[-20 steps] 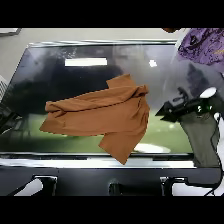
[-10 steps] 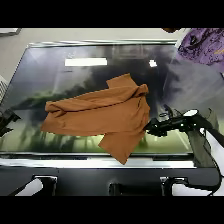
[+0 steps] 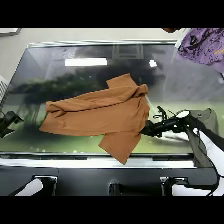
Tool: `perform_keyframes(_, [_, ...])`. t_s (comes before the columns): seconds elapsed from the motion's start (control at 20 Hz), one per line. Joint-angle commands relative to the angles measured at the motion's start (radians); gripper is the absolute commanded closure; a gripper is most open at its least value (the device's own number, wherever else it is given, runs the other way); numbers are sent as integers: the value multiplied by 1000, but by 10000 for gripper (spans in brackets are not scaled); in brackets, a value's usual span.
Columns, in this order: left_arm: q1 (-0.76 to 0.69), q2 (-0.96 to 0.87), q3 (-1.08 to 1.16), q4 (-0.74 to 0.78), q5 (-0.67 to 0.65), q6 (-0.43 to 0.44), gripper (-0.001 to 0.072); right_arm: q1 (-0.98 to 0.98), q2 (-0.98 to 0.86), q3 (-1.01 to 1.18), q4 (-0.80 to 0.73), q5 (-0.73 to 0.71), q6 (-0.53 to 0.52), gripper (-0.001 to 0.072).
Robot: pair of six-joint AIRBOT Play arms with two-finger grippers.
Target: Fold the clothes and pants, and hang the long-sleeved shirts on hangers.
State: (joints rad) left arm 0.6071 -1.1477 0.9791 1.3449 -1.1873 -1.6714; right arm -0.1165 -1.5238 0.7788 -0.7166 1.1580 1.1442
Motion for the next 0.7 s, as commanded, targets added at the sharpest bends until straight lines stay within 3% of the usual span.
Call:
perform_keyframes(0.0, [46,-5,-82,-183,72,214,48,3,-1,-1,-1,-2,1,684])
perform_keyframes(0.1, [92,-36,-151,-327,80,372,48,3,1,-1,-2,19,1,684])
perform_keyframes(0.2, [108,-84,-183,-387,79,453,48,3,1,-1,-2,42,1,684])
perform_keyframes(0.65, [106,-231,-184,-426,89,551,49,3,1,-1,-1,55,1,683])
